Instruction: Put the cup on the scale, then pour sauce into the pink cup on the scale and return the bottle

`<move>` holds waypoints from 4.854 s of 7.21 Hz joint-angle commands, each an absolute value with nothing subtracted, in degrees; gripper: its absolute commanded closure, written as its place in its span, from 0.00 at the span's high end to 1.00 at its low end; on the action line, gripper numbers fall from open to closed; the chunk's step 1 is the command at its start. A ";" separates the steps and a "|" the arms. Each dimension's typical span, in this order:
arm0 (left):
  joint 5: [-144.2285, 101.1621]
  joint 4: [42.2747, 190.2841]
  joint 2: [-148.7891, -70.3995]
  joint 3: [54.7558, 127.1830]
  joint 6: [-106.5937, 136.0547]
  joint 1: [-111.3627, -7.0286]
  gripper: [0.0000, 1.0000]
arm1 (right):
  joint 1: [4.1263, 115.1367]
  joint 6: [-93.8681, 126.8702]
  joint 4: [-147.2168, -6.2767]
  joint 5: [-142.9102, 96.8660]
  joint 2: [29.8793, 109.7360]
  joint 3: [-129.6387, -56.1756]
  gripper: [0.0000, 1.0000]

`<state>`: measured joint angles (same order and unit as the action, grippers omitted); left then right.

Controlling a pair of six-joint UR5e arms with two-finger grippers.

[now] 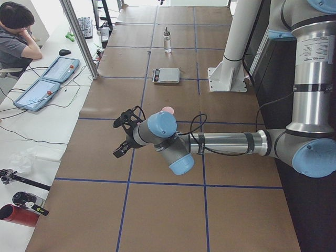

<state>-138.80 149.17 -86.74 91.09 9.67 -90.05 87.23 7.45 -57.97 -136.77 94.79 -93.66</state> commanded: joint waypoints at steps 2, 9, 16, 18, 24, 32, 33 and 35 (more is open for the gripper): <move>-143.55 151.17 -83.78 96.40 25.11 -81.42 1.00 | 87.19 8.97 -57.39 -136.85 95.01 -93.43 1.00; -108.31 149.33 -80.24 106.78 59.11 -45.56 0.96 | 87.19 8.96 -57.39 -136.85 95.80 -93.43 1.00; -108.02 137.82 -83.84 108.81 61.08 -41.41 0.59 | 87.19 8.96 -56.00 -136.93 97.38 -93.52 1.00; -105.48 135.27 -85.87 107.85 61.96 -39.56 0.59 | 87.28 8.96 -55.63 -136.93 97.91 -93.60 1.00; -104.15 135.18 -85.96 107.32 61.35 -38.05 0.00 | 87.19 8.96 -55.63 -137.02 97.82 -93.60 1.00; -99.93 98.16 -120.08 107.67 62.57 -39.29 0.00 | 87.19 8.96 -55.63 -137.02 97.91 -93.43 1.00; -99.93 95.22 -125.54 104.62 66.41 -37.89 0.00 | 87.19 8.96 -55.63 -137.02 97.91 -93.43 1.00; -98.19 95.27 -131.99 98.11 72.48 -33.25 0.00 | 87.19 9.05 -55.63 -137.02 97.91 -93.43 1.00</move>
